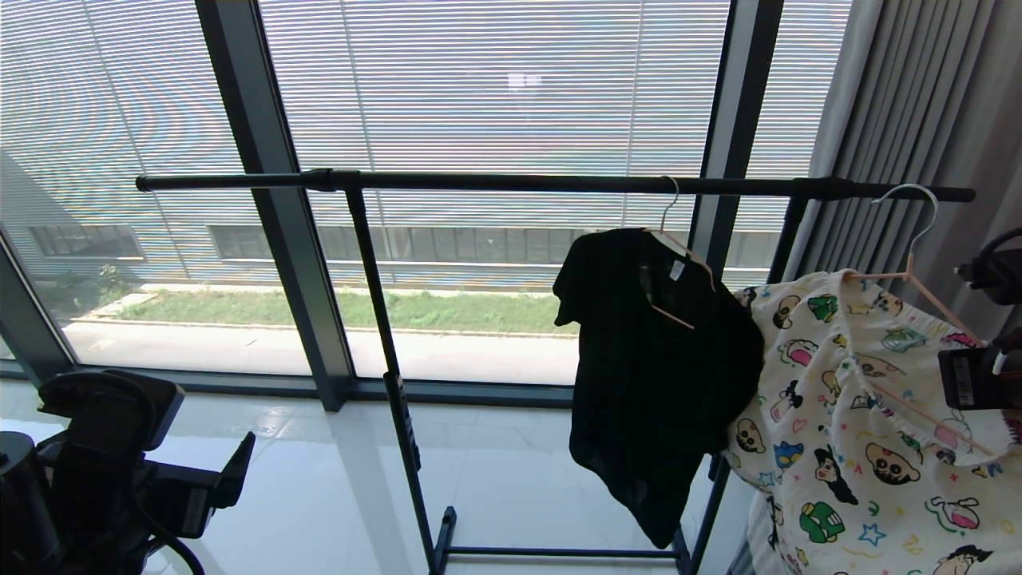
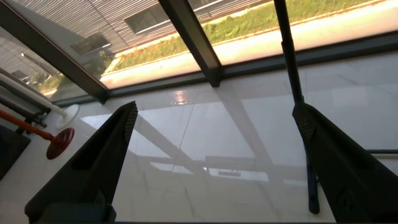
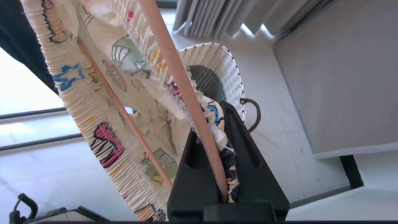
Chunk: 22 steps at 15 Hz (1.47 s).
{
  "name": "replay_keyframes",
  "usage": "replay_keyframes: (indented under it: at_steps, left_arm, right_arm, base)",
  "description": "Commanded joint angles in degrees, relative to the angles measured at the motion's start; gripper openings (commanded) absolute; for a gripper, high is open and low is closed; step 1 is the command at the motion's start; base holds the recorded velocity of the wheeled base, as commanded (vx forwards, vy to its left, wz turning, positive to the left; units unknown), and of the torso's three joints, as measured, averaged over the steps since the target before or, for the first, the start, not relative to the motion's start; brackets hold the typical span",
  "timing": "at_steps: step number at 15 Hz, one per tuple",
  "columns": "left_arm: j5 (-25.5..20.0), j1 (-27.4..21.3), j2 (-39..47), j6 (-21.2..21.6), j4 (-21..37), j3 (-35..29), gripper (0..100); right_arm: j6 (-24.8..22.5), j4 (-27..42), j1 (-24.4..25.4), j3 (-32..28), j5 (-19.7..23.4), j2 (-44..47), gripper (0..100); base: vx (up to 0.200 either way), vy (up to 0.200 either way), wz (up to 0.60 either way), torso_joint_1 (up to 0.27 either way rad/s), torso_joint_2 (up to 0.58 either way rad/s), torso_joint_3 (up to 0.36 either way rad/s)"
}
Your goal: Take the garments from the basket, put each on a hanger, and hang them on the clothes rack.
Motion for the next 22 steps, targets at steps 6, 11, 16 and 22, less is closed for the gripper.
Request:
replay_keyframes:
  at_steps: [6,11,16,22]
  left_arm:
    - [0.01,-0.71,0.09,-0.09,0.02,0.09,100]
    - [0.01,-1.85,0.18,-0.09,0.02,0.09,100]
    - [0.01,-2.29,0.09,-0.09,0.02,0.09,100]
    - [0.01,-2.46,-0.09,-0.01,-0.07,0.09,100]
  right_arm:
    - [-0.04,-0.10,1.21,-6.54,-0.10,4.09,0]
    - [-0.04,-0.01,1.65,-6.72,-0.10,4.00,0]
    - [-0.04,-0.01,2.97,-6.80,-0.19,4.79,0]
    - [-0.48,-0.01,3.32,-10.49,-0.54,11.65,0]
  base:
    - [0.133,0.000,0.00,-0.003,0.00,0.004]
    - [0.200,0.000,0.00,0.008,0.01,-0.002]
    - [0.080,0.000,0.00,0.001,0.00,0.000]
    - [0.000,0.000,0.00,0.000,0.00,0.000]
